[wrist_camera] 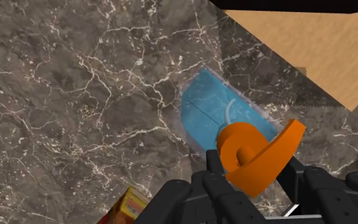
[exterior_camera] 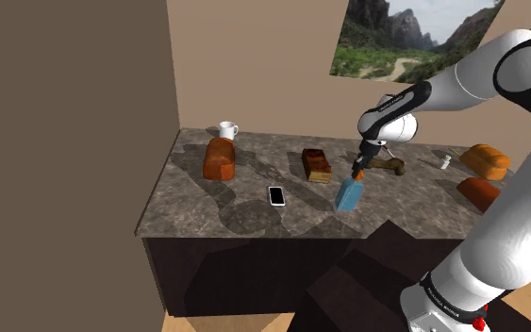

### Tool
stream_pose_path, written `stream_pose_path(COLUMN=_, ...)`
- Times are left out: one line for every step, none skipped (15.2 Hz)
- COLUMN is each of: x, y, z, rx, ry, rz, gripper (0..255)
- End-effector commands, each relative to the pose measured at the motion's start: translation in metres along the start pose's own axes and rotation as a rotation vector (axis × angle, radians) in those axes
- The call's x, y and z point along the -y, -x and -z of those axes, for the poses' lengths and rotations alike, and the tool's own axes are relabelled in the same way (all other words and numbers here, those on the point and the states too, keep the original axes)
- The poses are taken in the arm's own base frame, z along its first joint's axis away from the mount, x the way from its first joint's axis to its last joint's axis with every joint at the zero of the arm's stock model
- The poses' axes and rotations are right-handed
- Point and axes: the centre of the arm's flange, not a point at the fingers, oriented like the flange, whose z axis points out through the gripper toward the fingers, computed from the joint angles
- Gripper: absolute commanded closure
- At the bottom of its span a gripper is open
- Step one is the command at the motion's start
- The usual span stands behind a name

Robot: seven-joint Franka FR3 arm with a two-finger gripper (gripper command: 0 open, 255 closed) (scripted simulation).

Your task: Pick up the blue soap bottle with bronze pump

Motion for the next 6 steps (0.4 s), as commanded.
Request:
stream_pose_path(x=0.0, y=0.001, z=0.011, rx=0.0, ry=0.0, rz=0.0, gripper=255)
stream_pose_path(x=0.0, y=0.0, z=0.016, rx=0.0, ry=0.0, rz=0.0, gripper=255)
stream_pose_path(x=0.0, y=0.0, z=0.021, rx=0.0, ry=0.0, rz=0.0, gripper=255)
stream_pose_path(x=0.0, y=0.0, z=0.027, rx=0.0, ry=0.0, rz=0.0, gripper=255)
stream_pose_path(x=0.0, y=0.0, z=0.027, rx=0.0, ry=0.0, rz=0.0, gripper=255)
stream_pose_path(x=0.0, y=0.0, z=0.027, rx=0.0, ry=0.0, rz=0.0, gripper=255)
